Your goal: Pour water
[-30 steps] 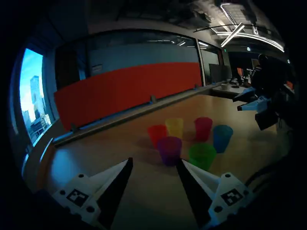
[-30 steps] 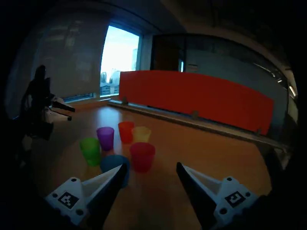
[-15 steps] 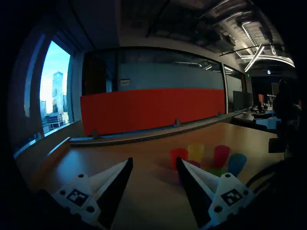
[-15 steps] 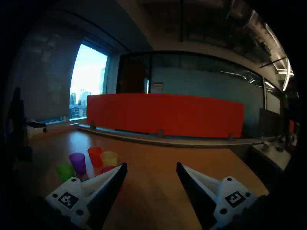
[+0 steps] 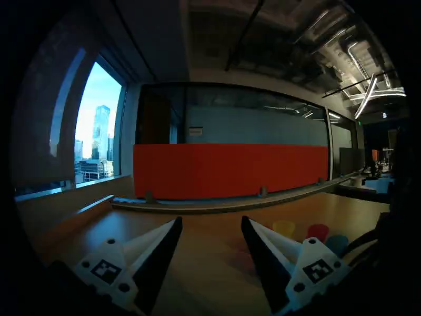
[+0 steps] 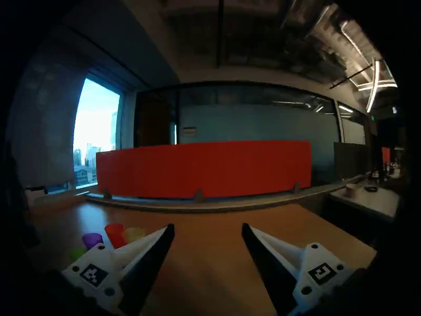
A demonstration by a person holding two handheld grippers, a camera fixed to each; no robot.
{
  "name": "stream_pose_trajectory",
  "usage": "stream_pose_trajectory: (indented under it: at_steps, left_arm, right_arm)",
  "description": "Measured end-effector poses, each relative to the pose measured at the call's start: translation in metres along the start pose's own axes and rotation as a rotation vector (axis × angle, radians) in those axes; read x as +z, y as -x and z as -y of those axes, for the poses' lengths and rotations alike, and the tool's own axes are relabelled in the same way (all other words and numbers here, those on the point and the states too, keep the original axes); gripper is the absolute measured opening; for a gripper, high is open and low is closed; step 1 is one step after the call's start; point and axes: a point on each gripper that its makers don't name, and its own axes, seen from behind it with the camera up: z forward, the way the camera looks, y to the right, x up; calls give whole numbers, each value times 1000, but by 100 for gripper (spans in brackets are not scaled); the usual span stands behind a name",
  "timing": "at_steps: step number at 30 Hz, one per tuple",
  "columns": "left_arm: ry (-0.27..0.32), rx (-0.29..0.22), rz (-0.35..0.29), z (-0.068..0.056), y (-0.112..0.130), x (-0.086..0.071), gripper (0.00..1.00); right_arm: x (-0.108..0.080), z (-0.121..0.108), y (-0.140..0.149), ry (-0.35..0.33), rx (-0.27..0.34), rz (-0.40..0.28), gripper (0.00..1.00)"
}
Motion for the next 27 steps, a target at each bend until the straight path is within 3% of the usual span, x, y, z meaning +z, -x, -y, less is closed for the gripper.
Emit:
stream_pose_trajectory:
  at_steps: [6,15,27]
  left_arm:
    - [-44,21,-2,5,5,3,82]
    - [-121,32,-22,17,15,5,82]
    - [-188,64,-10,27,47,6,82]
  right_arm:
    - [2,-1,-5,5,27,-20,99]
    - [6,-4,-13,39,-21,-47,99]
    - [9,-16,-12,81,-59,-18,99]
